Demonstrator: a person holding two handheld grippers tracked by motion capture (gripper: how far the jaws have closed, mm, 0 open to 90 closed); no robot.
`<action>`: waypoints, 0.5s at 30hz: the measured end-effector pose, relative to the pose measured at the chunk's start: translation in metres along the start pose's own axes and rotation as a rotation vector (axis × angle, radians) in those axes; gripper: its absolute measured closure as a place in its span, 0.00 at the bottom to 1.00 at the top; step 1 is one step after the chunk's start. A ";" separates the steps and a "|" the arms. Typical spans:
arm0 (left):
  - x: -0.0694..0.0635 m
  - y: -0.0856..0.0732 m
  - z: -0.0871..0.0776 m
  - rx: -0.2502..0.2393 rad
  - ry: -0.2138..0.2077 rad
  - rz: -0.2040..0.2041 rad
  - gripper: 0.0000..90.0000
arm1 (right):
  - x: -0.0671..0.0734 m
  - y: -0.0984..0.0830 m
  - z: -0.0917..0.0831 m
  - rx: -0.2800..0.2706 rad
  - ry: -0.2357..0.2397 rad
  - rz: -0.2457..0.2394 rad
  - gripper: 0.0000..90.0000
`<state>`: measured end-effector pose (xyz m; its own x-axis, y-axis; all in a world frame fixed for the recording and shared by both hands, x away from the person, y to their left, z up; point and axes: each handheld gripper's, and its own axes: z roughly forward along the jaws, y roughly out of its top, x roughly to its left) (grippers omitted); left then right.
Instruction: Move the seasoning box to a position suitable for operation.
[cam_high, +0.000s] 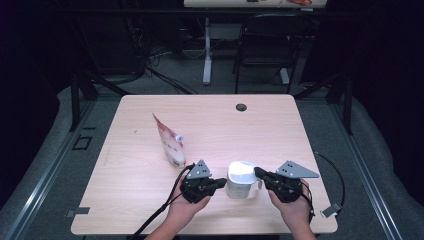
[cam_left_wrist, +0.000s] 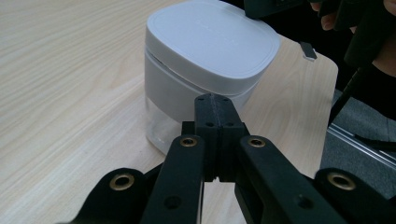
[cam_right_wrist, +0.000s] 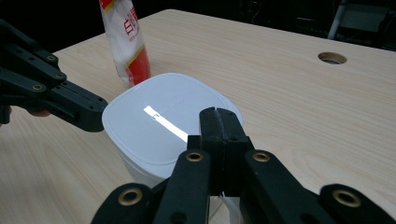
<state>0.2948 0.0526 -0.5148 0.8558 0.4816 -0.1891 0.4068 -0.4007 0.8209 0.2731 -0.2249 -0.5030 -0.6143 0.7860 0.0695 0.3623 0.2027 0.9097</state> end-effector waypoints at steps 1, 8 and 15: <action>-0.001 0.000 0.001 0.002 -0.003 -0.005 1.00 | 0.000 0.000 0.000 0.000 0.001 0.000 1.00; -0.003 0.000 0.004 0.018 -0.001 0.007 1.00 | 0.000 0.000 0.000 0.001 0.004 0.001 1.00; -0.003 0.001 0.004 0.010 -0.002 -0.001 1.00 | 0.000 0.000 -0.001 0.003 0.004 -0.001 1.00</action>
<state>0.2937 0.0479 -0.5156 0.8559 0.4805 -0.1909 0.4108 -0.4078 0.8154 0.2724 -0.2251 -0.5029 -0.6173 0.7836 0.0697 0.3638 0.2058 0.9085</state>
